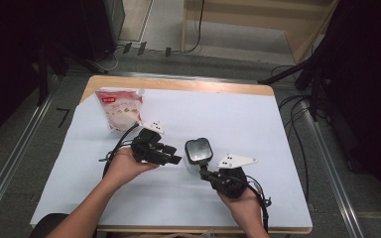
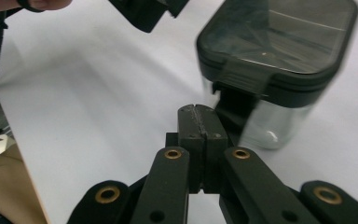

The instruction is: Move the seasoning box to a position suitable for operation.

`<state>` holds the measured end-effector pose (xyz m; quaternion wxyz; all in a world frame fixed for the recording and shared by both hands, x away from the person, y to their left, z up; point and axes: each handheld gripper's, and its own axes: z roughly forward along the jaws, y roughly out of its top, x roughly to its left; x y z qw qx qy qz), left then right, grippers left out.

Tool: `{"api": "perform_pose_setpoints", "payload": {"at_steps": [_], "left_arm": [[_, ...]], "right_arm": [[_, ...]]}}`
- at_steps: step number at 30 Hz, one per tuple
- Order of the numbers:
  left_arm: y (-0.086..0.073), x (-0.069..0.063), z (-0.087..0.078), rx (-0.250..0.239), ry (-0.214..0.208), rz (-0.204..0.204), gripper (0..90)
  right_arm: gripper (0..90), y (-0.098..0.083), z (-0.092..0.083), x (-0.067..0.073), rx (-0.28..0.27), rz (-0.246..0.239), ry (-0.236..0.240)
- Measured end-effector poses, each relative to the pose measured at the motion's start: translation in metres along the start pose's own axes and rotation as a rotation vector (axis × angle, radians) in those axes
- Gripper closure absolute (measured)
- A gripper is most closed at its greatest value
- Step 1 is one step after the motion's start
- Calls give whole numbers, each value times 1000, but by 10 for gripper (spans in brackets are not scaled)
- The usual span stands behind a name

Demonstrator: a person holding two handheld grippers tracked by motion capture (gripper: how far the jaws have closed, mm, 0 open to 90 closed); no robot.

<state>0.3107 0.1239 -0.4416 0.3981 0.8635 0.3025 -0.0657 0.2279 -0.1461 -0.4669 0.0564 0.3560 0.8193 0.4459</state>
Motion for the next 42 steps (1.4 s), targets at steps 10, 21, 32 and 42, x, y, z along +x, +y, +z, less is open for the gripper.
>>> {"api": "perform_pose_setpoints", "payload": {"at_steps": [10, 21, 32, 42], "left_arm": [[-4, 3, -5, -31, -3, -32, 462], [-6, 5, -9, -45, 18, -34, 426], [-4, 5, -10, -51, 16, -29, 410], [1, 5, -5, -40, 3, -18, 420]], "right_arm": [[900, -1, 23, 9, 43, -26, 20], [900, -1, 33, 7, 54, -19, 0], [900, -3, 27, -1, 58, -6, -33], [900, -7, 16, -18, 37, 51, -68]]}}
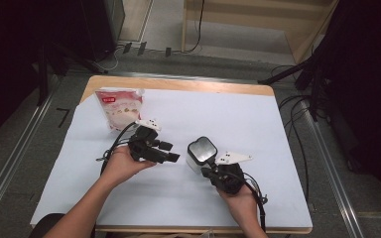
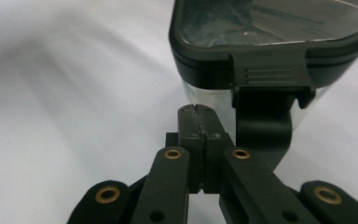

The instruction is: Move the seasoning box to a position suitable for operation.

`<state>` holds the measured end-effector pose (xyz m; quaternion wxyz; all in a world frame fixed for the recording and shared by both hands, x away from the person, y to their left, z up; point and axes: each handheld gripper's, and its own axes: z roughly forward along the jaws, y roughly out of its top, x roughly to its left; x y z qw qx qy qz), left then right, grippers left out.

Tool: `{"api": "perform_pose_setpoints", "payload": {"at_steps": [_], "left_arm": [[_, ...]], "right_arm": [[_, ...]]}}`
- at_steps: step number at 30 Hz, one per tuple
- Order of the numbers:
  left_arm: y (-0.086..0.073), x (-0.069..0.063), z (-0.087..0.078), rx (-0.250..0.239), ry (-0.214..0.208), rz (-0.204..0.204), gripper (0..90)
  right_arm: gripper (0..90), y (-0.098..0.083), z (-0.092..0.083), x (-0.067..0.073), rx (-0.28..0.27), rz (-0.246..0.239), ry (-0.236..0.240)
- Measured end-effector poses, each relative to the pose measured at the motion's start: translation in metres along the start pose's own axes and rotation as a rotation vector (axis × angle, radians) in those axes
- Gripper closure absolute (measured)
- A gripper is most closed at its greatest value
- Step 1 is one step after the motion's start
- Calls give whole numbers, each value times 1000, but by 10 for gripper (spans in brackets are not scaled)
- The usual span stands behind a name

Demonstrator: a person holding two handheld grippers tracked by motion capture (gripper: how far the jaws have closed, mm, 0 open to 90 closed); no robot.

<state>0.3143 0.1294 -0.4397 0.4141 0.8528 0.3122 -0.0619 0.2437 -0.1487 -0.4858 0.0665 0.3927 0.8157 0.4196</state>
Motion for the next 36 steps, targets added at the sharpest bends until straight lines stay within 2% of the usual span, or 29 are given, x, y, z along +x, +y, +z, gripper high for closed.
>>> {"api": "perform_pose_setpoints", "payload": {"at_steps": [5, 10, 12, 17, 19, 22, 23, 24, 27, 31, 32, 35, 36], "left_arm": [[2, 0, 4, -5, 2, 12, 417], [3, 0, 7, -26, 35, 46, 400], [3, 0, 9, -30, 35, 40, 401], [4, 0, 13, -12, 22, 29, 429], [4, 0, 15, -12, 22, 36, 429], [5, -1, 18, 6, 23, 56, 430], [6, -1, 18, 19, 17, 70, 433], [6, -1, 20, 10, 6, 82, 433], [8, -4, 24, 17, 3, 134, 433], [11, -5, 30, 37, -6, 148, 432], [12, -6, 31, 47, -6, 162, 430], [14, -4, 34, 21, -28, 167, 397], [16, -3, 37, 32, -26, 161, 380]], "right_arm": [[900, -1, -4, -4, 2, 14, -11], [900, -3, -13, -16, -9, 50, -39], [900, -4, -20, -25, -20, 87, -55], [900, -4, -26, -35, -7, 106, -68], [900, -4, -27, -38, -7, 113, -71], [900, -3, -28, -43, 1, 115, -72], [900, -3, -28, -44, 2, 121, -72], [900, -2, -28, -46, 2, 121, -75], [900, -1, -29, -50, 8, 122, -73], [900, 1, -32, -52, 24, 122, -67], [900, 1, -32, -54, 24, 119, -69], [900, 2, -31, -58, 20, 121, -72], [900, 3, -30, -62, 13, 123, -72]]}}
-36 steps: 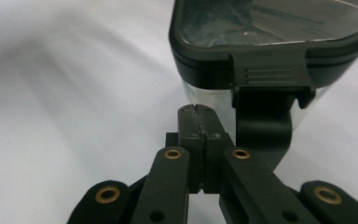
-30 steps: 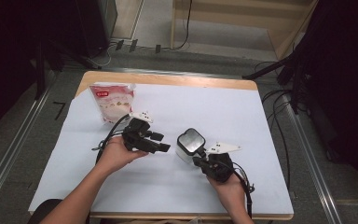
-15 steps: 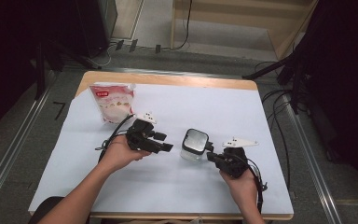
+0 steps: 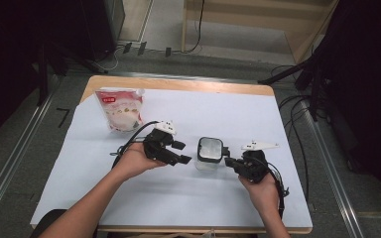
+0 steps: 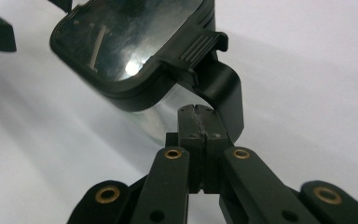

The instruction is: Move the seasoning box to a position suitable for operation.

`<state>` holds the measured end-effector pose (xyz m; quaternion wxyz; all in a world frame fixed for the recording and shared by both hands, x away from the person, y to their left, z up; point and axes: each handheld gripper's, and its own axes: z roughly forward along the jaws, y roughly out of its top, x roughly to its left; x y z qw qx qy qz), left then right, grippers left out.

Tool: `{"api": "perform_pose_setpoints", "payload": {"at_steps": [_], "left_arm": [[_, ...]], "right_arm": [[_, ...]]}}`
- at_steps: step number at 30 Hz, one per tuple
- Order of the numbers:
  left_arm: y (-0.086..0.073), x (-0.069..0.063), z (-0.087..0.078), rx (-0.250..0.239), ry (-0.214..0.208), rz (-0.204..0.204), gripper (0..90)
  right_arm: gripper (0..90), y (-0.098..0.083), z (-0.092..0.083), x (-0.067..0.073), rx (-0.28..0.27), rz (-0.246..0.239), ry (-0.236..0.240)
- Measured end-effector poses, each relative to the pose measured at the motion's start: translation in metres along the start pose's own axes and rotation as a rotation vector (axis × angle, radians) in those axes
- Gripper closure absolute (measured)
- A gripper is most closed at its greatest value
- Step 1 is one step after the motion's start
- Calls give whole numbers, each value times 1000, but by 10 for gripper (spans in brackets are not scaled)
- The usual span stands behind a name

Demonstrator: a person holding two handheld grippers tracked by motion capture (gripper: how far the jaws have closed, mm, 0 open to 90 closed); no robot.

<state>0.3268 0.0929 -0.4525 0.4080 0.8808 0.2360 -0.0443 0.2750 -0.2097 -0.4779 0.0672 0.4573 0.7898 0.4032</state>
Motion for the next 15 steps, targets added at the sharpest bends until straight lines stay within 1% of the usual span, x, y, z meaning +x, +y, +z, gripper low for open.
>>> {"api": "perform_pose_setpoints", "payload": {"at_steps": [3, 4, 5, 7, 8, 9, 10, 11, 12, 15], "left_arm": [[1, 1, 3, 0, 6, 3, 375], [2, 2, 4, 1, 5, 10, 375], [2, 2, 5, 1, 10, 9, 371], [2, 3, 7, 7, 10, 19, 367], [2, 4, 7, 6, 9, 20, 360], [3, 4, 6, 3, 8, 13, 360], [3, 6, 5, 1, -12, 10, 372], [2, 7, 4, -4, -20, 6, 372], [3, 6, 4, -2, -17, 6, 379], [5, 4, 1, -3, -7, 28, 376]], "right_arm": [[900, 2, 2, -3, -6, 9, 7], [900, 2, 3, -3, -10, 15, 5], [900, 3, 4, -4, -10, 8, 3], [900, 6, 7, -4, -8, 9, -1], [900, 7, 9, -4, -8, 2, 4], [900, 7, 11, -5, -4, -1, -2], [900, 6, 12, -6, 9, 7, -7], [900, 6, 12, -6, 9, 7, -7], [900, 6, 11, -6, 2, 11, -4], [891, 6, 8, -5, -3, 7, 3]]}}
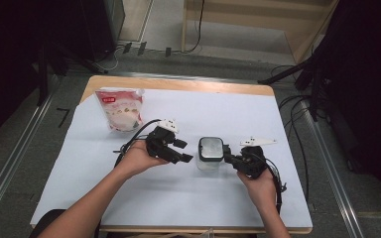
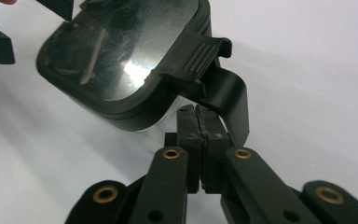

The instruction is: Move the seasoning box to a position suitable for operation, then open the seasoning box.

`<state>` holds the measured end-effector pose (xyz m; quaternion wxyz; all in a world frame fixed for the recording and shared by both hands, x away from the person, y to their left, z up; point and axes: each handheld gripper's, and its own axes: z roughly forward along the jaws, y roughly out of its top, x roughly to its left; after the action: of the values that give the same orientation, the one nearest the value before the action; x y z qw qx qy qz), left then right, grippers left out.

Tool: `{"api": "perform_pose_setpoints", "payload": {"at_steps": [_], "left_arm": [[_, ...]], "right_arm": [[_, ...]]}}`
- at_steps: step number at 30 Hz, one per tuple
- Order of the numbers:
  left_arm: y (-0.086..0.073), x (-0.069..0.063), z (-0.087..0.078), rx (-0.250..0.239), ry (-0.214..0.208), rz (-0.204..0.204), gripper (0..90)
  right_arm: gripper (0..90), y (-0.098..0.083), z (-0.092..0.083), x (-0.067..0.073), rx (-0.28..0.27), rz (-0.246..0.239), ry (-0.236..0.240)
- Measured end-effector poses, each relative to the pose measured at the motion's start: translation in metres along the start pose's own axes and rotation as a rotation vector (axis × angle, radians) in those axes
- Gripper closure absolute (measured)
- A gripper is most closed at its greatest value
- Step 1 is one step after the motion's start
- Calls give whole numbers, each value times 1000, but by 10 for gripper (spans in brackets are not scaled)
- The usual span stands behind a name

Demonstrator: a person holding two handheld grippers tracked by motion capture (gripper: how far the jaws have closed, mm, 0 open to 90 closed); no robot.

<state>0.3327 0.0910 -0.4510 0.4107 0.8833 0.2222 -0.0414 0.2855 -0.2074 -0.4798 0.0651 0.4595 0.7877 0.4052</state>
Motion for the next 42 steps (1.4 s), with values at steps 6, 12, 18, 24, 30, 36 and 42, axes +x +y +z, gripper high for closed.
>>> {"api": "perform_pose_setpoints", "payload": {"at_steps": [6, 12, 18, 24, 30, 36, 42], "left_arm": [[12, 3, -8, -9, -38, 4, 340], [23, 0, -6, 4, -59, 29, 310], [39, 3, 1, 10, -77, 71, 328], [38, 4, 5, 23, -74, 77, 323], [31, 2, 13, 33, -66, 91, 298], [29, 0, 17, 47, -75, 89, 275], [27, -6, 27, 85, -38, 135, 268]], "right_arm": [[900, 0, -16, -2, -19, 11, -2], [900, 7, -26, -13, -30, 2, -15], [900, 12, -18, -24, -2, -5, 23], [900, 14, -15, -22, -3, -21, 18], [900, 15, -12, -23, -3, -12, 2], [900, 14, -12, -24, -2, -18, 4], [900, 14, -11, -23, -3, -11, -3]]}}
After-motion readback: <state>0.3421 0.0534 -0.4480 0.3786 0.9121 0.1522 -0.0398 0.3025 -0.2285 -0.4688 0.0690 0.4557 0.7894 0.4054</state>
